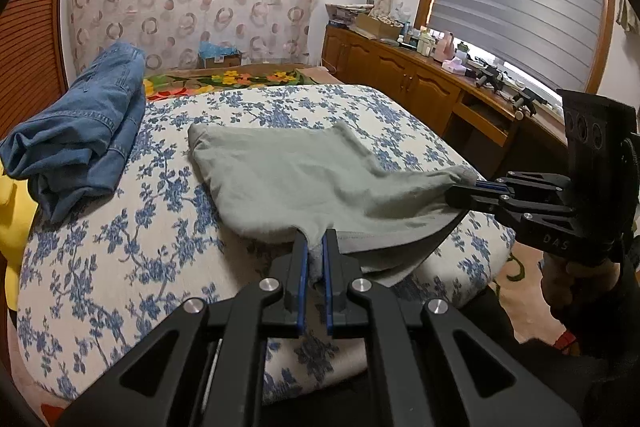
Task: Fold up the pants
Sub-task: 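Lay the held hem over toward the collar with both grippers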
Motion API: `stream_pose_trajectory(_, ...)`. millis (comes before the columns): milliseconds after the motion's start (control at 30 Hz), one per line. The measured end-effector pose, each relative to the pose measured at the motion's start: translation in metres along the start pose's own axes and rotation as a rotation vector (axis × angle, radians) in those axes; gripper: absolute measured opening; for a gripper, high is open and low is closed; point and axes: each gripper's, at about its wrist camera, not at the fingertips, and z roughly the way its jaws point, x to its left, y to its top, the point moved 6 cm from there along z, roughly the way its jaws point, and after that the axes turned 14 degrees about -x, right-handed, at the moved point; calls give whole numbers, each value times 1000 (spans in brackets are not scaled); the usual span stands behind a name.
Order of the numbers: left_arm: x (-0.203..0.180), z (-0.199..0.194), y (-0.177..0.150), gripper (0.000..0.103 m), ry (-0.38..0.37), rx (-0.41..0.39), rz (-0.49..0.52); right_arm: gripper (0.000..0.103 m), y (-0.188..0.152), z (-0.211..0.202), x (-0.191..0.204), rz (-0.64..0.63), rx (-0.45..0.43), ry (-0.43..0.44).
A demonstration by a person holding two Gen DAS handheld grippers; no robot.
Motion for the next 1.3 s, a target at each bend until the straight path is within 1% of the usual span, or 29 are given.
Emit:
stream_pose_trajectory(300,29,36,20,3,1,8,-32,6,24,38,-24,22,-12,-20)
stream_pose_trajectory(700,65,86,40,3,13,27,-65,6,50,99,-55,41,3,-22)
stream_pose_trajectory(1000,87,113,45,3,10,55,-90,6,49,135,-71,45,40,-25)
stream_pose_trajectory(1233,92,127,47,4,3,72,-94,7,41,149,-80,46,71,-35)
stream_pose_trajectory(1300,94,129,47,6,-1,79,-98,7,38,153,-83,52,84,-38)
